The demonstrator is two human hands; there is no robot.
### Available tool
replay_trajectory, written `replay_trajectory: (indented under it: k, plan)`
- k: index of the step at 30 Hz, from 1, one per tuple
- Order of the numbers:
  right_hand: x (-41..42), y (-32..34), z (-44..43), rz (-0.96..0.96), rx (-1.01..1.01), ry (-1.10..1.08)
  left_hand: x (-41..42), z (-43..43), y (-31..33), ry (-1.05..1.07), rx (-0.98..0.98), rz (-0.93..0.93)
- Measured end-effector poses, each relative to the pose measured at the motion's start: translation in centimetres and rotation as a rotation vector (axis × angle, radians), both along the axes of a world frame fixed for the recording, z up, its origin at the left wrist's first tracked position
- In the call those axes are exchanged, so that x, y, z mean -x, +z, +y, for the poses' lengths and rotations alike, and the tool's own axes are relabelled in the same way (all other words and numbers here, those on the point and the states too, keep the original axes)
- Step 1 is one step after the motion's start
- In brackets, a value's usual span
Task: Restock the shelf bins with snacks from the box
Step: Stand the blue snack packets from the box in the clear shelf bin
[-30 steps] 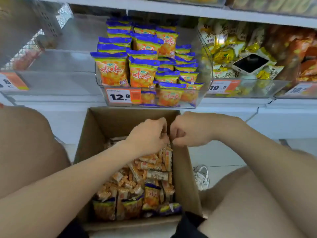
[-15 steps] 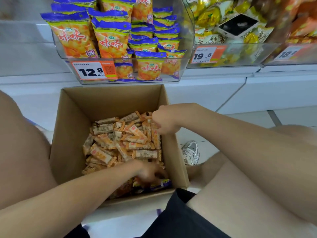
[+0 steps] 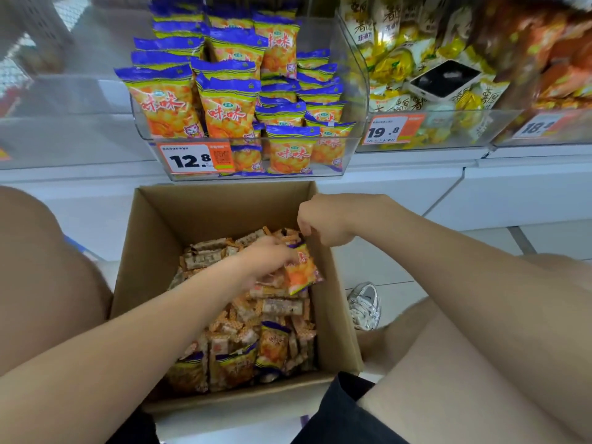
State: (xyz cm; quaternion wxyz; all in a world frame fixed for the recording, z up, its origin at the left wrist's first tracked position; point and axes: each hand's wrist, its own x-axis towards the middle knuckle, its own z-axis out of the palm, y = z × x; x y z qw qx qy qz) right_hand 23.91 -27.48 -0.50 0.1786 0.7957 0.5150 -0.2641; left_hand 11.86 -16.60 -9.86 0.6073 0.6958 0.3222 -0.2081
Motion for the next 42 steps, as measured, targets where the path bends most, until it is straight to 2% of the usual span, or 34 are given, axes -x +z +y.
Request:
replay_trajectory:
  k: [3,5,8,11,13,17,22,25,28,30,35,37,39,42]
  plan:
    - [-1.0,1.3,-0.4,0.021,-0.092,-0.003,-0.6,1.8,3.5,0.352,0.259,0.013]
    - [-1.3,2.2,-0.8,0.161,-0.186,-0.039,-0.7,2.5,5.4,0.438,0.378,-0.028]
    - [-1.0,3.5,-0.8,0.365,-0.330,-0.192,-0.6,3.1,7.3,0.353,0.260,-0.183]
    - [-0.7,4.2,-0.6,0.407,-0.630,-0.387,-0.3,3.7,9.5,0.237,0.138,-0.350]
    - [-0.6,5.1,-0.7,0.468,-0.823,-0.481,0.0,4.3,11.3,0.141,-0.057,-0.445]
    - [-0.6,7.2,-0.7,0.585,-1.056,-0.654,0.4,4.9,14.6,0.023,-0.586,-0.681]
    - [-2.6,8.4,0.8,0.482,-1.350,-0.738,-0.6,5.9,17.3,0.118,-1.160,-0.911]
    - [-4.9,8.3,2.3,0.223,-1.520,-0.697,-1.5,8.3,17.9,0.066,-1.460,-0.943]
    - [-7.0,8.0,4.1,0.008,-1.579,-0.643,-2.0,10.5,16.8,0.011,-1.664,-0.780]
    - [-8.5,7.8,5.5,-0.050,-1.580,-0.626,-2.1,10.9,15.7,0.009,-1.669,-0.680]
    - [-11.6,6.6,9.2,-0.059,-1.494,-0.648,-2.7,11.3,14.8,0.029,-1.649,-0.578]
    - [-12.2,6.4,10.3,0.018,-1.375,-0.661,-2.9,11.6,14.7,0.039,-1.651,-0.589]
    - [-12.6,6.3,10.8,0.014,-1.249,-0.662,-2.9,11.7,14.6,0.040,-1.648,-0.584]
    - [-12.8,6.5,11.5,-0.033,-1.304,-0.678,-3.0,11.8,14.4,0.024,-1.646,-0.563]
